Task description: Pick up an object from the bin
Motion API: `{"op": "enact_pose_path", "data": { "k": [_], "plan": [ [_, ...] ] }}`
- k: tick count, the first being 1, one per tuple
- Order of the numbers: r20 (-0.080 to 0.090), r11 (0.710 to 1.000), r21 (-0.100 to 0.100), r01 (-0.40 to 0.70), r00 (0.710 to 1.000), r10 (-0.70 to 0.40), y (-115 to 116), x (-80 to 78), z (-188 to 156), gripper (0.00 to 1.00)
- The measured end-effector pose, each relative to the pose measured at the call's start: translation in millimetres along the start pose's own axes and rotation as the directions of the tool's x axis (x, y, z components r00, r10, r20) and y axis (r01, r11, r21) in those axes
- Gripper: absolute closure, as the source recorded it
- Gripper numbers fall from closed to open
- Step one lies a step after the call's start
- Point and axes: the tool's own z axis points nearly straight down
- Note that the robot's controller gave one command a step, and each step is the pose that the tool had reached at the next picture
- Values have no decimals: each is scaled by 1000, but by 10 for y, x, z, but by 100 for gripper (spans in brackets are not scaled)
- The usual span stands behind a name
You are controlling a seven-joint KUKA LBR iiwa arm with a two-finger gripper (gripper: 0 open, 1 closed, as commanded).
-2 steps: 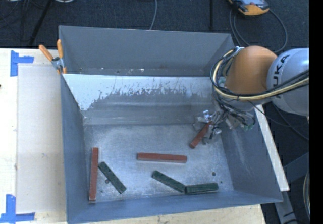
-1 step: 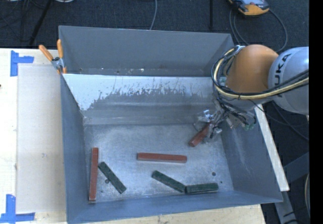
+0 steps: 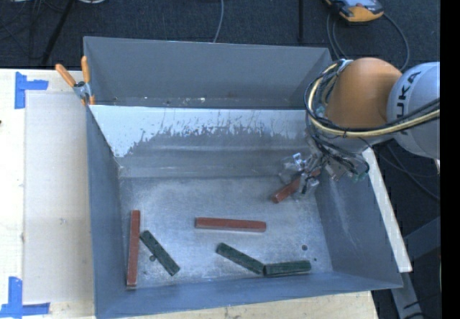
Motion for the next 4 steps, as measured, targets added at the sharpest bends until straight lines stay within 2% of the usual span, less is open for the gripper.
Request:
{"op": "enact_pose_path", "data": {
  "k": [1, 3, 4],
  "plan": [
    [-2, 1000, 0, 1, 1000, -1, 2, 1, -164, 100],
    [6, 1000, 7, 1, 1000, -1, -7, -20, -470, 100],
    [2, 1000, 5, 1, 1000, -1, -3, -28, -621, 100]
  ]
}}
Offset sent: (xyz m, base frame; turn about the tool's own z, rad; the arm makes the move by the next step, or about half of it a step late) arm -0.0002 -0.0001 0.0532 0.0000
